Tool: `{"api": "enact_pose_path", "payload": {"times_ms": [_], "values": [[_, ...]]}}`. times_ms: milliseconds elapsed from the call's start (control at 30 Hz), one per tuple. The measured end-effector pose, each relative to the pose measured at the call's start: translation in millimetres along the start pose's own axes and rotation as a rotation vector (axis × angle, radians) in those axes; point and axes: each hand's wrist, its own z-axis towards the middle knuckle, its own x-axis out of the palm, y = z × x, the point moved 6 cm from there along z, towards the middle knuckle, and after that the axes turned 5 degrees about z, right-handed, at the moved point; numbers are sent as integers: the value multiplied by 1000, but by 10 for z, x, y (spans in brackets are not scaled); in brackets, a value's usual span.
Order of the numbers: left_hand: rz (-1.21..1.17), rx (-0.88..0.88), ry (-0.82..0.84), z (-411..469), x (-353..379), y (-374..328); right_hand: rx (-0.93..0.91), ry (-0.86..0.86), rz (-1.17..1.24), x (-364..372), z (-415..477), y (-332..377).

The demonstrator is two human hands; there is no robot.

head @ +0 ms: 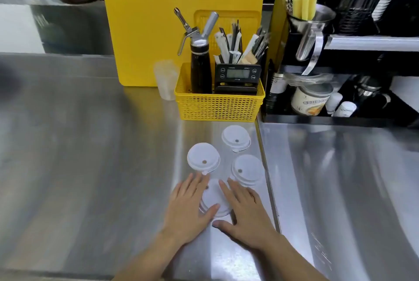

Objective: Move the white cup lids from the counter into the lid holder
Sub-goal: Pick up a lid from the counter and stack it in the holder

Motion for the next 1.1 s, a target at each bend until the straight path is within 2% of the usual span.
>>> {"api": "enact_pose_path", "payload": {"times_ms": [167, 333, 500, 667, 967, 1100], "values": [[-78, 60, 163, -59, 118, 13, 72, 17, 31, 95, 33, -44], [-281, 78, 189, 35, -77, -37, 31, -26, 156, -188, 80, 83], [-289, 163, 113, 474, -573, -359, 46, -149, 217, -831, 187, 63], [-289, 280, 19, 1126, -1095, -907, 18, -313, 205, -1784, 262, -31], [-311, 512, -216, 2113, -1838, -2412, -130, -598, 116, -3564, 189, -594], [-339, 560, -250, 2538, -1860, -3122, -130, -628, 88, -4163, 106, -1140]]}}
